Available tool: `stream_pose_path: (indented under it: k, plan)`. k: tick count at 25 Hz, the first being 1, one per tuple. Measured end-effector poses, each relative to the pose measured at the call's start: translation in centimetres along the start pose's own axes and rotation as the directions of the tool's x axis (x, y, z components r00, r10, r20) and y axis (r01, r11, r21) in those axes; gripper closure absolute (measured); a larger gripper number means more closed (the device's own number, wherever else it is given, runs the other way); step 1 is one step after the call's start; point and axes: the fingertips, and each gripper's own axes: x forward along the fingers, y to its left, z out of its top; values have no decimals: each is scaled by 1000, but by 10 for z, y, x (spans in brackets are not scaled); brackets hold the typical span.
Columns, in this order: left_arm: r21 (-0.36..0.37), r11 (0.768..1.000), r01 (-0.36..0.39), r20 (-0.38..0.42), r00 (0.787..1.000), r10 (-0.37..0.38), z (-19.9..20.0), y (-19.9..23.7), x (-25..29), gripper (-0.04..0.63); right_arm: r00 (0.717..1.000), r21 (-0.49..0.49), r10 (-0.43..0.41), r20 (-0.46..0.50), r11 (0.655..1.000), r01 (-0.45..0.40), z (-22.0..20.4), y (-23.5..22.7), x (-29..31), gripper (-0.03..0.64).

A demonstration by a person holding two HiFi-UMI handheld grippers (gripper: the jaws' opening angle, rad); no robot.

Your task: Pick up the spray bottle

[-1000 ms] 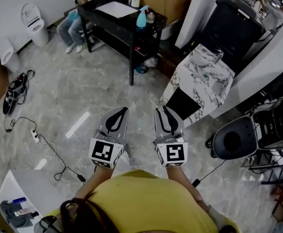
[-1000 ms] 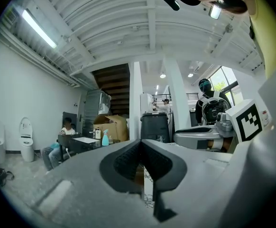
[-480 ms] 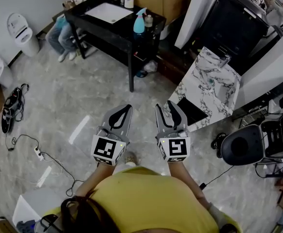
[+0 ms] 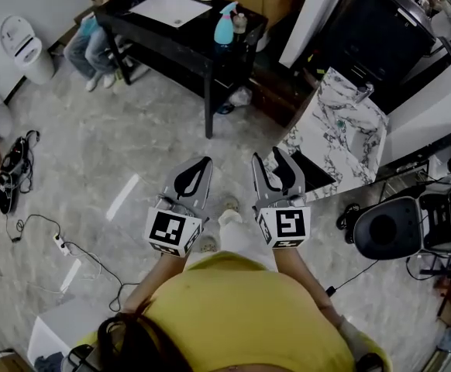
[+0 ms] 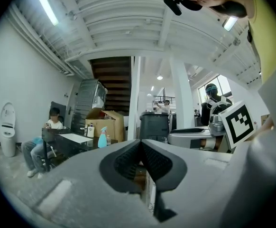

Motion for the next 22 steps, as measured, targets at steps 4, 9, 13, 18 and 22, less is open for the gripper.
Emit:
stream_pose_path:
  k: [4,9,13,18,22]
  plan:
    - [-6,1000,-3,-1,1000,3,-6,15,14,591,1000,-1,-6,6,1000,6,-5,-5,24,443]
    - [24,1000,-16,-24,1000,17,-10,45,54,591,1000,3,2,21,1000,-2,-6,-22,73,439]
    - [32,999,-26,-12,1000,26,-3,73,98,591,1000,2,17,21,1000,-17,-8,-42,122,432]
    - [46,998,-51,7,999,51,3,108,161,591,999,4,49,14,999,-49,-11,-75,187,426]
    - [41,997,-72,14,997,72,5,137,208,591,997,6,80,4,997,-80,-16,-99,241,422]
